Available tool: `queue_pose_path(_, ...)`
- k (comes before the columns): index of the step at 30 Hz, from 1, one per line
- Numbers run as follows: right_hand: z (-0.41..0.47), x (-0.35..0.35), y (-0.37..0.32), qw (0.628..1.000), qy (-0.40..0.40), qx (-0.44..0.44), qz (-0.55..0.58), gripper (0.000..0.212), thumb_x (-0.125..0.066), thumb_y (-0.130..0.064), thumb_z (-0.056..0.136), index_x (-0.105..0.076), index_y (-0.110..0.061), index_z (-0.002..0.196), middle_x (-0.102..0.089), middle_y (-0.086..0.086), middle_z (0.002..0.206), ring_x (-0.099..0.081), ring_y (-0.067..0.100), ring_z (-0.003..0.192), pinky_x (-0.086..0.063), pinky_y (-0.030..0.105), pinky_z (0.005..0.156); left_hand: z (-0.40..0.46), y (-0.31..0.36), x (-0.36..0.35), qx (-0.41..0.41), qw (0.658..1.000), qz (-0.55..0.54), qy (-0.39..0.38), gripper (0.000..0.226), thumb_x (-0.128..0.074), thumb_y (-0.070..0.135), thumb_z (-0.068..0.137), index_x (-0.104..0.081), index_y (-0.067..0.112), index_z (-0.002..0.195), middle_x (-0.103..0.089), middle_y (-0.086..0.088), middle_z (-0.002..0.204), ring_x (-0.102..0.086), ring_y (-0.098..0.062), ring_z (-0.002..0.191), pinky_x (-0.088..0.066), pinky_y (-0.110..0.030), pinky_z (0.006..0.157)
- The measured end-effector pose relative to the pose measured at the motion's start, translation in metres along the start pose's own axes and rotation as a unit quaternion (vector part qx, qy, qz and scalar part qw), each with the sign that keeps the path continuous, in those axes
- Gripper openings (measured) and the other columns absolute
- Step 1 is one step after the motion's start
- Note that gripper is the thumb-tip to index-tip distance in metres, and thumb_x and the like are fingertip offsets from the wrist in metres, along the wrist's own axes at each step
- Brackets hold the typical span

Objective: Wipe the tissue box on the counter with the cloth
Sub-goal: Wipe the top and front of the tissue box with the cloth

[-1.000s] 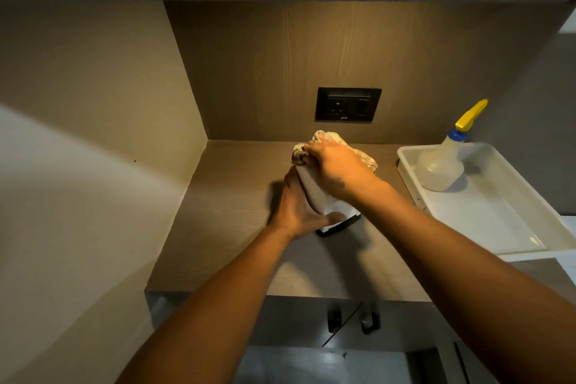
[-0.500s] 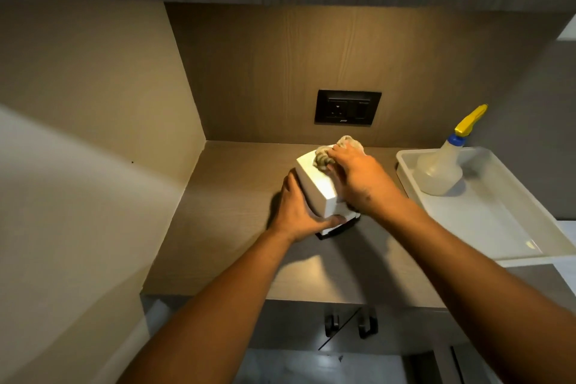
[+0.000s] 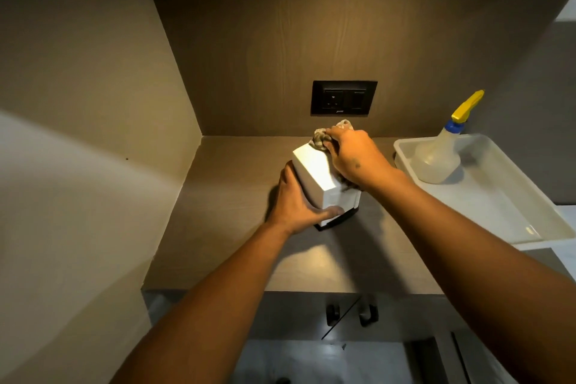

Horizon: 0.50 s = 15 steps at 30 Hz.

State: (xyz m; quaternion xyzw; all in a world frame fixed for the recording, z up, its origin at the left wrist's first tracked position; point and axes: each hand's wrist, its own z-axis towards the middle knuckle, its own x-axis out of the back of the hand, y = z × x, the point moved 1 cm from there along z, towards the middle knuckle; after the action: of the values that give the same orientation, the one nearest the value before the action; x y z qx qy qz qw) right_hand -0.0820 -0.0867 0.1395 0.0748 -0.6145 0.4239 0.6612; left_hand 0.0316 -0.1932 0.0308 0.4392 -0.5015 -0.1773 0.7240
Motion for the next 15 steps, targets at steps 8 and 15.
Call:
queue_pose_path(8,-0.018,-0.015,-0.021,0.993,-0.033,0.112,0.005,0.024,-0.053,-0.019,0.096,-0.067,-0.012,0.115,-0.063,0.011,0.114,-0.054,0.031,0.11,-0.042,0.035,0.084,0.0,0.012,-0.003,-0.049,0.998,0.032,0.009,0.12,-0.086,0.077,0.04,-0.033,0.029,0.136,-0.046,0.01,0.128,-0.039,0.004,0.114,-0.037,-0.013,0.094)
queue_pose_path(15,0.006,0.005,0.011,0.989,-0.007,-0.08,0.121,0.027,-0.049,-0.029,0.099,-0.069,-0.02,0.116,-0.067,0.001,0.092,-0.057,0.009,0.077,-0.042,0.023,0.064,0.002,0.001,0.005,0.009,1.0,0.008,-0.021,0.14,-0.091,0.073,0.037,-0.019,0.027,0.148,-0.041,-0.001,0.147,-0.043,-0.019,0.134,-0.045,-0.041,0.109)
